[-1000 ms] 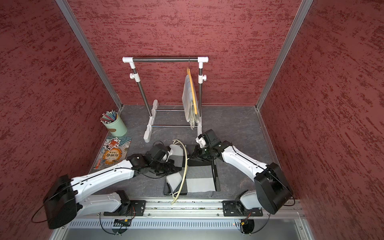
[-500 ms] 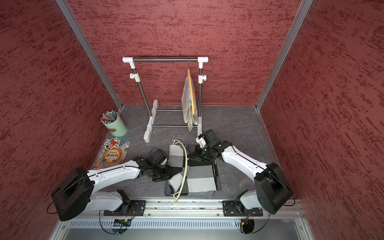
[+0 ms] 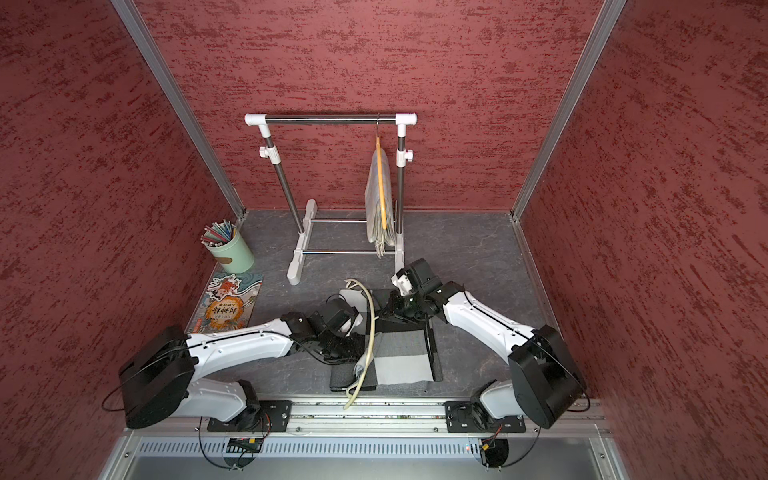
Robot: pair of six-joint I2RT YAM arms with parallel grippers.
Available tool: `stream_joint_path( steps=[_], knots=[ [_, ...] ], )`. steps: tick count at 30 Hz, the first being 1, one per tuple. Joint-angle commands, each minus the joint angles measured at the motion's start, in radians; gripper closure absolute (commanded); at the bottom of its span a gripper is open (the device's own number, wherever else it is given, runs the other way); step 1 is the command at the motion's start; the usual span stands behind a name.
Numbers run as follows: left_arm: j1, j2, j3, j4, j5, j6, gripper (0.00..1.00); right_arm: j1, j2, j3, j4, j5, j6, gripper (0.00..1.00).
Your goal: Hang the scarf on the hanger
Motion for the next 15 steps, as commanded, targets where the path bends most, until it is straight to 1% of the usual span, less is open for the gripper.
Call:
stream_joint_path(
  steps=[1,2,3,8,9,10,11,12,13,15],
  knots=[
    [0.064,-0.078,0.031,-0.130,-0.050,0.046,0.85,0.010,-0.013,0.041,-0.037,0.029,0.011,1.00],
    [0.090,-0.098,0.030,-0.136,-0.039,0.052,0.81,0.011,-0.015,0.046,-0.040,0.029,0.012,1.00],
    [0.109,-0.116,0.030,-0.143,-0.028,0.058,0.80,0.013,-0.018,0.052,-0.047,0.029,0.013,1.00],
    [0.220,-0.215,0.032,-0.192,-0.028,0.059,0.79,0.020,-0.020,0.110,-0.142,0.059,-0.020,1.00],
    [0.248,-0.236,0.029,-0.186,-0.016,0.049,0.72,0.023,-0.016,0.123,-0.162,0.062,-0.027,1.00],
    [0.268,-0.254,0.028,-0.159,0.002,0.040,0.57,0.025,-0.012,0.137,-0.179,0.063,-0.035,1.00],
    [0.279,-0.275,0.027,-0.127,0.034,0.034,0.51,0.027,-0.006,0.149,-0.193,0.062,-0.040,1.00],
    [0.284,-0.288,0.027,-0.069,0.073,0.029,0.47,0.030,-0.001,0.160,-0.200,0.058,-0.044,0.97],
    [0.284,-0.291,0.031,-0.020,0.116,0.025,0.43,0.032,0.002,0.168,-0.202,0.053,-0.044,0.90],
    [0.279,-0.275,0.051,0.050,0.178,0.022,0.33,0.037,0.007,0.183,-0.197,0.039,-0.036,0.70]
  ],
)
